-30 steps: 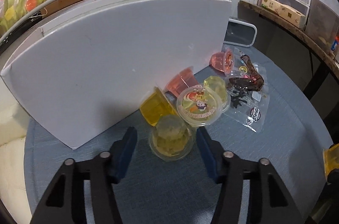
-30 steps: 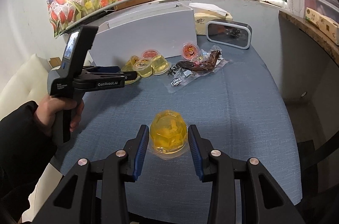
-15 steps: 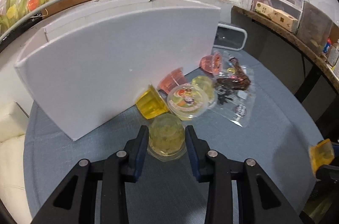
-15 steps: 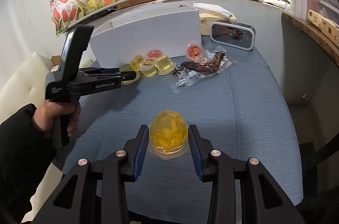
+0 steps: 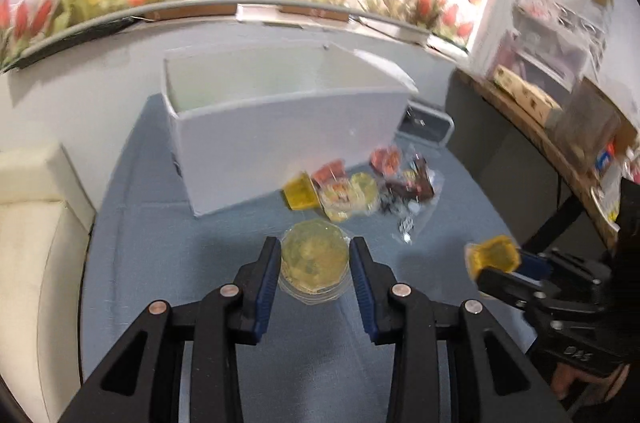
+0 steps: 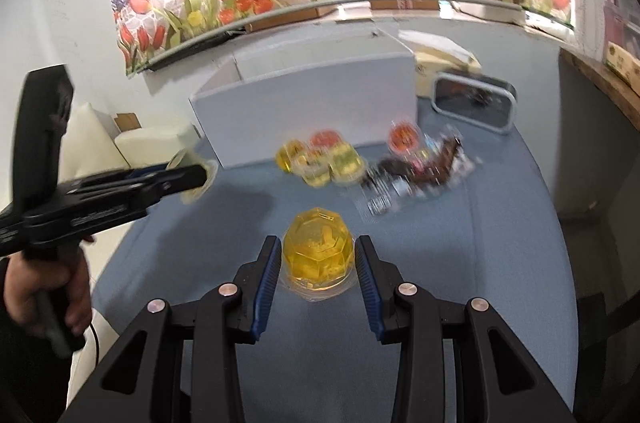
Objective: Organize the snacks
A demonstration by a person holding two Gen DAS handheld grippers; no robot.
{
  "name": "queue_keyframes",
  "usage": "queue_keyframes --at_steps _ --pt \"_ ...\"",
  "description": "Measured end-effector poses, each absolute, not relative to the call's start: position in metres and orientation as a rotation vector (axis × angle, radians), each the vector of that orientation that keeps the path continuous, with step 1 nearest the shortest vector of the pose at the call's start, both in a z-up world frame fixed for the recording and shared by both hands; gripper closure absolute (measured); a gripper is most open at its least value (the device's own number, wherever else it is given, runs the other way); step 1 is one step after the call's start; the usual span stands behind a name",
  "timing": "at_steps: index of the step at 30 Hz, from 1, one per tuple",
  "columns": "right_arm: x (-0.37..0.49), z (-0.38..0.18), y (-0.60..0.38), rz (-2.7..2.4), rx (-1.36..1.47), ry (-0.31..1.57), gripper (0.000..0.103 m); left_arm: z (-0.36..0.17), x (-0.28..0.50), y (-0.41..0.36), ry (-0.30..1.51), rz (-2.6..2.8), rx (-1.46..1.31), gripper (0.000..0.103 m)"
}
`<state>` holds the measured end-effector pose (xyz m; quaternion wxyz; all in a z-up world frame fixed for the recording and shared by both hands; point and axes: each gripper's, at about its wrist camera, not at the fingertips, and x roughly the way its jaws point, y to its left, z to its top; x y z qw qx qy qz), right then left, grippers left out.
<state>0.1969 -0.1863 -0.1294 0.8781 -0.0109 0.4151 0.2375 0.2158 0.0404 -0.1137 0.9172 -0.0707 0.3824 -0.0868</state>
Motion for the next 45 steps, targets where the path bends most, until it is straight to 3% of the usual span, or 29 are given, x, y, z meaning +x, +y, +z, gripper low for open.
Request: queue_keyframes --at_steps 7,9,12,14,16,24,26,28,29,31,38,45 --pt "0.257 -0.096 -0.157 0.523 -0.034 0.795 0.062 -0.063 0.248 0.047 0.692 -0.168 -0.114 0.064" --pt "0.282 -0.085 -0.149 0.522 -0.032 0.773 0.062 -0.052 0.266 0.05 0.677 -0.172 -0.113 0.07" --pt "0.324 -0.071 -0.133 0.525 -0.055 0.746 0.062 -0.038 0.298 0.056 0.664 -0.161 -0.1 0.07" --pt "0.353 -0.069 -0.12 0.52 -0.091 0.747 0.062 -0.036 0.324 0.059 0.674 -0.17 -0.103 0.073" --pt "0.378 -0.074 -0.113 0.523 -0.1 0.767 0.062 -0.042 0.347 0.062 0.698 -0.171 -0.098 0.086" --pt "0.385 -0.083 -0.124 0.521 -0.07 0.779 0.062 -0.066 0.329 0.067 0.718 -0.167 -0.05 0.086" --pt "0.383 -0.086 -0.127 0.52 -0.059 0.786 0.062 -0.068 0.319 0.068 0.717 -0.176 -0.056 0.077" --pt "0.379 -0.086 -0.129 0.521 -0.05 0.784 0.062 -0.07 0.306 0.068 0.719 -0.182 -0.054 0.051" --pt "0.377 -0.086 -0.13 0.524 -0.044 0.782 0.062 -0.07 0.298 0.068 0.722 -0.18 -0.05 0.042" --pt "0.367 -0.083 -0.133 0.537 -0.037 0.774 0.062 -0.068 0.27 0.079 0.684 -0.193 -0.069 0.004" --pt "0.315 -0.077 -0.137 0.589 -0.029 0.726 0.062 -0.079 0.203 0.133 0.672 -0.12 -0.126 0.0" --pt "0.264 -0.076 -0.13 0.645 -0.024 0.722 0.062 -0.147 0.202 0.14 0.81 -0.066 -0.103 0.0"
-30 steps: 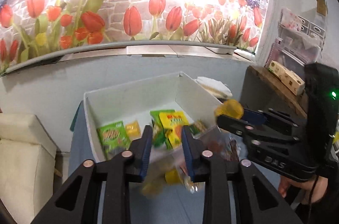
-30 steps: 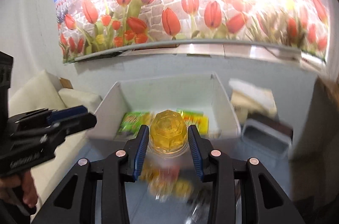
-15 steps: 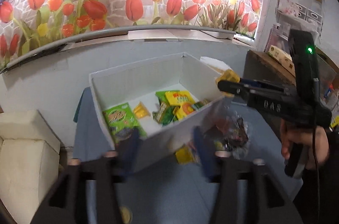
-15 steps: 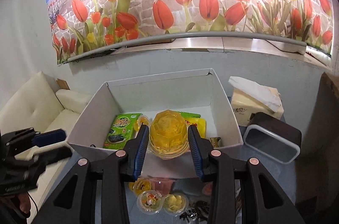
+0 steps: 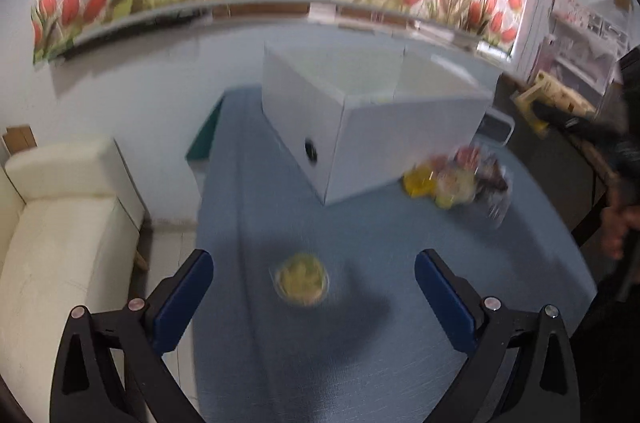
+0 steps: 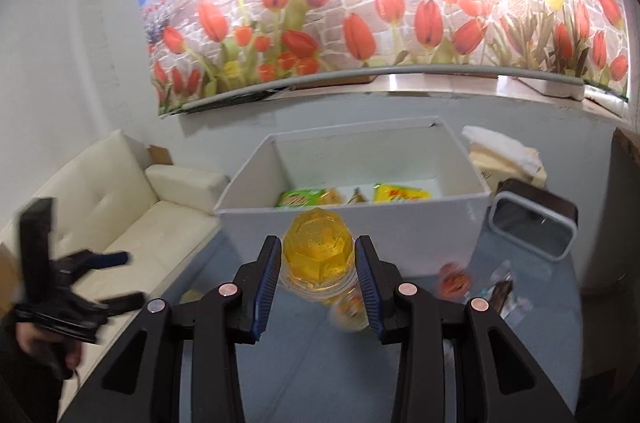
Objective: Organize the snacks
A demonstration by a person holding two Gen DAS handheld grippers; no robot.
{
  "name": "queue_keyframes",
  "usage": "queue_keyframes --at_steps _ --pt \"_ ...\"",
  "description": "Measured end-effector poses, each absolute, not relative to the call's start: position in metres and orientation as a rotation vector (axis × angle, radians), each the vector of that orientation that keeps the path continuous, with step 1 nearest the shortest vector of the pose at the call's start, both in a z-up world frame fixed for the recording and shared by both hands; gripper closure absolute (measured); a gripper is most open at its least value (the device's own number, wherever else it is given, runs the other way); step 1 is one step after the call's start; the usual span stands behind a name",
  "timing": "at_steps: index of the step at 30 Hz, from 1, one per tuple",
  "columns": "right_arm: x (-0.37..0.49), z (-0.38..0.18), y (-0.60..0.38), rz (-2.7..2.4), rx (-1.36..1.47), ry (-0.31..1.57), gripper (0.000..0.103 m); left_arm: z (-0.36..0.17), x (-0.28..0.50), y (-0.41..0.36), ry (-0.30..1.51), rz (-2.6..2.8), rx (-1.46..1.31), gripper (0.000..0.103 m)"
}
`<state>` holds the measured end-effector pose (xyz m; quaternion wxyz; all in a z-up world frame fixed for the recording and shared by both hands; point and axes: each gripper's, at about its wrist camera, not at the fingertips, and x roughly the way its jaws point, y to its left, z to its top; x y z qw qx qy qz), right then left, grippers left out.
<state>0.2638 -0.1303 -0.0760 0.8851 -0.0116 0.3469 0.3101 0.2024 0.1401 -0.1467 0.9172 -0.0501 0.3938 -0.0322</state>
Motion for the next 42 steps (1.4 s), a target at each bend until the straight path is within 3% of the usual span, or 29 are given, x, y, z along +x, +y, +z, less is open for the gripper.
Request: queue_keyframes --at_steps 5,7,12,27,35,42 --pt "0.232 -0.076 -0.13 0.661 -0.03 0.727 0.062 -0.19 0.223 0.129 0.895 -0.058 -0.11 0.005" --pt "0.221 -0.077 -0.134 0.655 -0.034 0.729 0.062 -0.199 0.229 0.125 0.917 -0.048 -0.092 0.041" --pt "0.21 -0.082 -0.142 0.637 -0.031 0.747 0.062 -0.206 0.236 0.126 0.919 -0.035 -0.099 0.063" --pt "0.21 -0.089 -0.145 0.626 -0.021 0.766 0.062 -0.166 0.226 0.11 0.842 -0.127 -0.094 0.066" --pt "0.231 -0.07 -0.144 0.616 -0.033 0.723 0.062 -0.085 0.229 0.075 0.687 -0.193 -0.042 0.066" --pt "0.291 -0.04 -0.132 0.596 -0.032 0.679 0.062 -0.02 0.276 0.065 0.577 -0.188 -0.037 0.066"
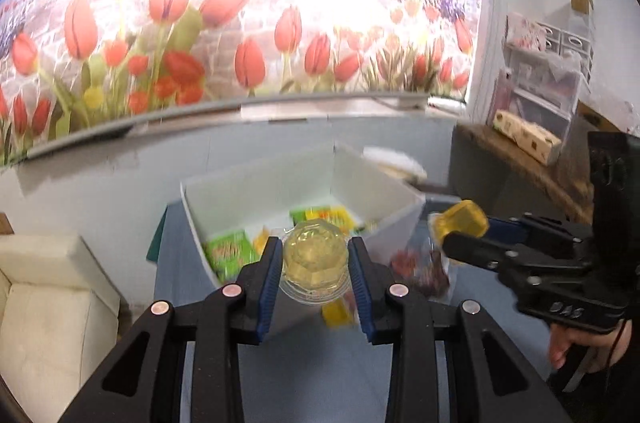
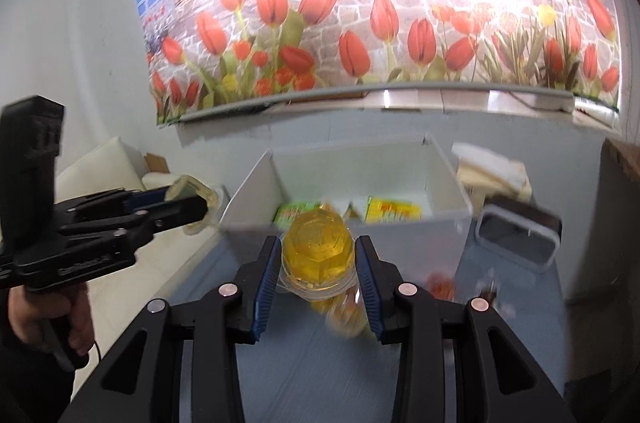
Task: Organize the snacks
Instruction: 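Lower both jelly cups into the white box and open both tools, then move both tools back to the remaining jelly cups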
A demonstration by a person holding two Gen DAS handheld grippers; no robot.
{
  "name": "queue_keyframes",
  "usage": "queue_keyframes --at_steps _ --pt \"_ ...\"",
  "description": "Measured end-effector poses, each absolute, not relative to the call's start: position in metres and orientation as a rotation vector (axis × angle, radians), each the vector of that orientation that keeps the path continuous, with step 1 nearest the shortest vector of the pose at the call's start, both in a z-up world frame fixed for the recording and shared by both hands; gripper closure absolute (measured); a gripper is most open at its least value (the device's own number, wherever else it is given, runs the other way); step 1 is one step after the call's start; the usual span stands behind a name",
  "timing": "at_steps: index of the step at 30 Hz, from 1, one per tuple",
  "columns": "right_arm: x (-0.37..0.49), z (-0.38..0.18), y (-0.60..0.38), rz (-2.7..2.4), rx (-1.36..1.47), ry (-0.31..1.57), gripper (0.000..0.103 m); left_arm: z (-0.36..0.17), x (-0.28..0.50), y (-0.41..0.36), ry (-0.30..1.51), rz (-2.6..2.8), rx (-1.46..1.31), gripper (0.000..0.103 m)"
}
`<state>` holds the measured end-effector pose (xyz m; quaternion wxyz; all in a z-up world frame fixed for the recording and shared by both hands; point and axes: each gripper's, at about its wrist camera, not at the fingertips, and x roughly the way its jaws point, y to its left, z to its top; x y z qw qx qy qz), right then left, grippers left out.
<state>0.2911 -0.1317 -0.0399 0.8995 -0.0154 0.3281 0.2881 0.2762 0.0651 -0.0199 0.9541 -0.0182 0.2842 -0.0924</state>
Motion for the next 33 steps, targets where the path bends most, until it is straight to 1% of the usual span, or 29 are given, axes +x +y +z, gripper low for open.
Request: queue_keyframes --at_steps 5,11,12,13,14,15,24,29,31,33 --pt "0.355 -0.042 -0.118 0.566 -0.064 0.703 0.062 -0.016 0.323 0.067 0.592 -0.155 -0.029 0.065" --pt "0.404 -0.073 -0.111 0.548 -0.087 0.773 0.061 -0.046 0.37 0.07 0.677 -0.12 0.003 0.064" --pt "0.41 -0.078 -0.111 0.529 -0.104 0.787 0.056 -0.05 0.374 0.07 0.692 -0.114 0.007 0.058" --pt "0.412 -0.081 -0.112 0.513 -0.113 0.792 0.027 -0.056 0.379 0.072 0.71 -0.095 -0.001 0.037" --pt "0.413 -0.081 -0.114 0.498 -0.112 0.776 0.01 -0.059 0.381 0.074 0.72 -0.088 -0.013 0.023" --pt "0.411 -0.08 -0.119 0.494 -0.098 0.745 0.0 -0.06 0.382 0.077 0.723 -0.089 -0.026 0.0" --pt "0.4 -0.08 -0.143 0.465 -0.036 0.721 0.0 -0.065 0.37 0.077 0.717 -0.087 -0.032 0.0" --pt "0.368 -0.074 -0.161 0.498 0.034 0.71 0.0 -0.057 0.34 0.078 0.672 -0.09 -0.051 0.0" --pt "0.35 -0.076 -0.17 0.519 0.064 0.694 0.0 -0.058 0.322 0.076 0.66 -0.086 -0.046 0.0" --pt "0.336 -0.084 -0.177 0.54 0.071 0.722 0.0 -0.061 0.305 0.073 0.651 -0.086 -0.045 0.0"
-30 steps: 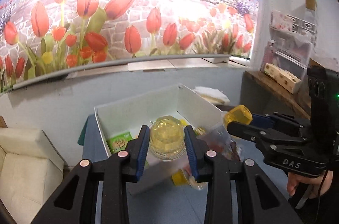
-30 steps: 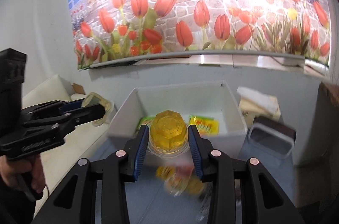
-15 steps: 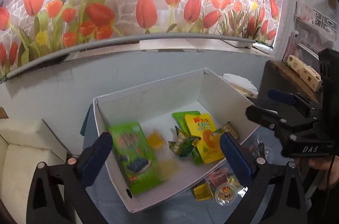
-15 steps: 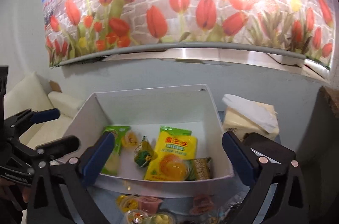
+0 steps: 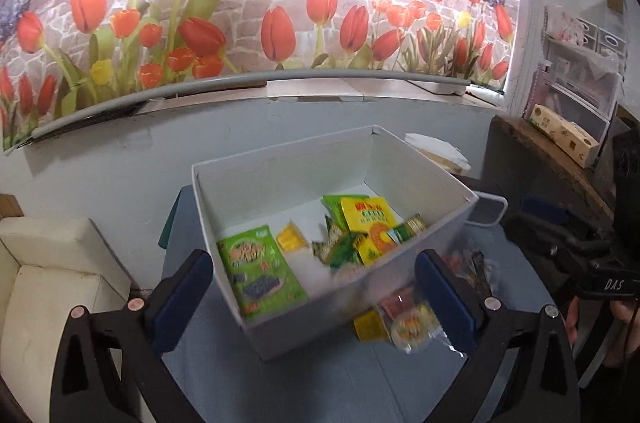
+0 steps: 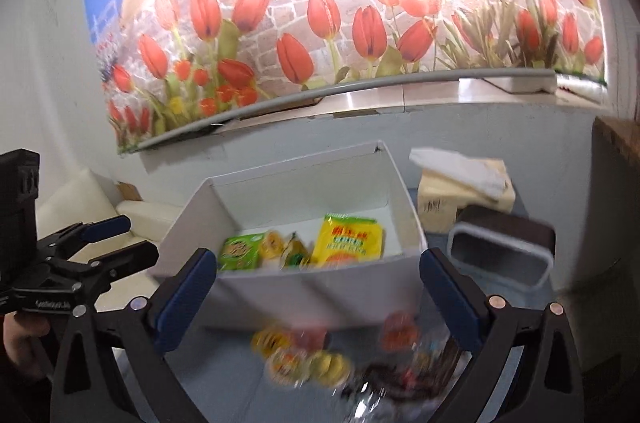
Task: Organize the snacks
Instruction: 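Move both tools back to the remaining jelly cups, then grasp a yellow jelly cup with the right tool and lift it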
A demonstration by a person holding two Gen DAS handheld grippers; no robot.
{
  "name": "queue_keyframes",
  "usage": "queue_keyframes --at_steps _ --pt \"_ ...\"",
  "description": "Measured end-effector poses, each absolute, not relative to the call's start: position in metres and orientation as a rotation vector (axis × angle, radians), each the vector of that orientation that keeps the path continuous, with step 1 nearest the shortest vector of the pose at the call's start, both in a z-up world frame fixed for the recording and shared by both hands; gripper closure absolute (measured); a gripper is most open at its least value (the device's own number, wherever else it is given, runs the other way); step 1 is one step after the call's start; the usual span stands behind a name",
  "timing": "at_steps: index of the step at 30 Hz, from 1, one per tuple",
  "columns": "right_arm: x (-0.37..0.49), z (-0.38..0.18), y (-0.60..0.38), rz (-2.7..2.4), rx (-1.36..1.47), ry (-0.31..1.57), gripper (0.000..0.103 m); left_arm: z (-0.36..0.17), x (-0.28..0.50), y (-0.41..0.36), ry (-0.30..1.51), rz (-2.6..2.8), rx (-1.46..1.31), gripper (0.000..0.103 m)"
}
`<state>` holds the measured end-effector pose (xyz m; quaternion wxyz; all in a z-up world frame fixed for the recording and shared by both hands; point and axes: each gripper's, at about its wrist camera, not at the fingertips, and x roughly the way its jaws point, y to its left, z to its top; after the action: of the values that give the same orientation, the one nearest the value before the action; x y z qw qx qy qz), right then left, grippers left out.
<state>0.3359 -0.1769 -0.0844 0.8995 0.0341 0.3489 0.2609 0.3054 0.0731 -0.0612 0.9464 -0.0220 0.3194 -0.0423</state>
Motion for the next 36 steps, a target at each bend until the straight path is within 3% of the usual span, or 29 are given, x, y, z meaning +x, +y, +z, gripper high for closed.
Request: queue_keyframes --at_steps 9,20,25,36 --pt "0.283 -0.137 -0.175 0.516 -0.225 0.767 0.0 -0.102 0.225 0.05 0.715 -0.143 -0.086 0.0" --pt "0.316 -0.182 -0.149 0.688 -0.389 0.833 0.001 -0.123 0.186 0.035 0.756 -0.194 -0.144 0.0" --pt "0.333 -0.189 -0.143 0.717 -0.396 0.855 0.021 -0.131 0.189 0.029 0.783 -0.209 -0.143 0.0" --pt "0.347 -0.191 -0.158 0.791 -0.359 0.884 0.022 -0.137 0.196 0.027 0.803 -0.222 -0.16 0.0"
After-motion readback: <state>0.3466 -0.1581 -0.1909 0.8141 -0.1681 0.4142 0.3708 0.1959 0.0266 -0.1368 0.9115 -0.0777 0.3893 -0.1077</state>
